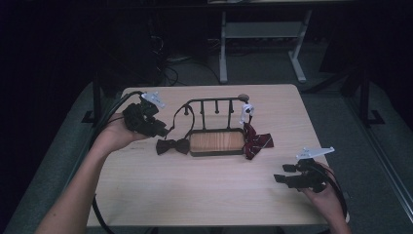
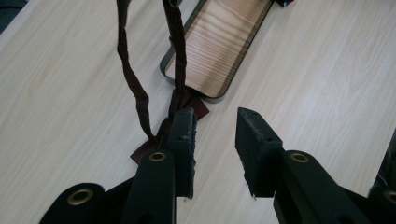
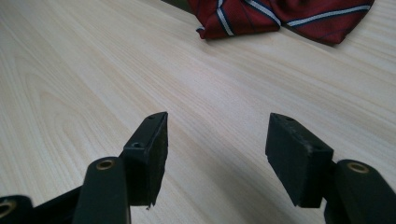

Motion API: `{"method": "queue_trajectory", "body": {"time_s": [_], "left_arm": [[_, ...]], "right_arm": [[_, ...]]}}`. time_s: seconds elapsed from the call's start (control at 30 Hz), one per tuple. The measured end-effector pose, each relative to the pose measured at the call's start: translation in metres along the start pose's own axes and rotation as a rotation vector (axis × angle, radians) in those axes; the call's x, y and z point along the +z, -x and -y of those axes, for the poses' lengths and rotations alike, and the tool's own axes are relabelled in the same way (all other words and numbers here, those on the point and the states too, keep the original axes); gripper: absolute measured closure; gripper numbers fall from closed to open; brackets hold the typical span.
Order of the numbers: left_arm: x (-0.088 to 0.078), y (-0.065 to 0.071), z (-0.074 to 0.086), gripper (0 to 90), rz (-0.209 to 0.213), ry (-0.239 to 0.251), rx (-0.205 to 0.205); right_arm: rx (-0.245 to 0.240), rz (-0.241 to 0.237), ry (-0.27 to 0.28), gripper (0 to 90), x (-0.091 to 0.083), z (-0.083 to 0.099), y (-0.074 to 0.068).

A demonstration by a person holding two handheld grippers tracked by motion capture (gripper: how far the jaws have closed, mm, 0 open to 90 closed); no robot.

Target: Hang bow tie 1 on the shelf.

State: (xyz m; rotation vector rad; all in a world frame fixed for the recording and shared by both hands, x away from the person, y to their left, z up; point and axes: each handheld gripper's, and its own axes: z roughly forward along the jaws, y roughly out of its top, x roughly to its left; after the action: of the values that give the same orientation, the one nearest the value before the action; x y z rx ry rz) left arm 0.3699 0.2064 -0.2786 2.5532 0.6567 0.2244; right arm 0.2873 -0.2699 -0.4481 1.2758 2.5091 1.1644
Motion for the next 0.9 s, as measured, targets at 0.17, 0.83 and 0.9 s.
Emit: {"method": "queue_trajectory", "body": {"time_s": [0.17, 0.83, 0.9], "left_arm": [[0.005, 0.003, 0.006, 65.6, 0.009, 0.003, -0.006], [0.023, 0.017, 0.040, 59.0, 0.021, 0.015, -0.033], [0.026, 0.019, 0.043, 58.5, 0.026, 0.016, -0.035]], "right_arm": [[0.000, 0.000, 0.001, 38.8, 0.000, 0.000, 0.000], [0.002, -0.007, 0.005, 38.6, 0.001, 0.000, 0.001], [0.002, -0.006, 0.005, 38.6, 0.001, 0.000, 0.001]]}}
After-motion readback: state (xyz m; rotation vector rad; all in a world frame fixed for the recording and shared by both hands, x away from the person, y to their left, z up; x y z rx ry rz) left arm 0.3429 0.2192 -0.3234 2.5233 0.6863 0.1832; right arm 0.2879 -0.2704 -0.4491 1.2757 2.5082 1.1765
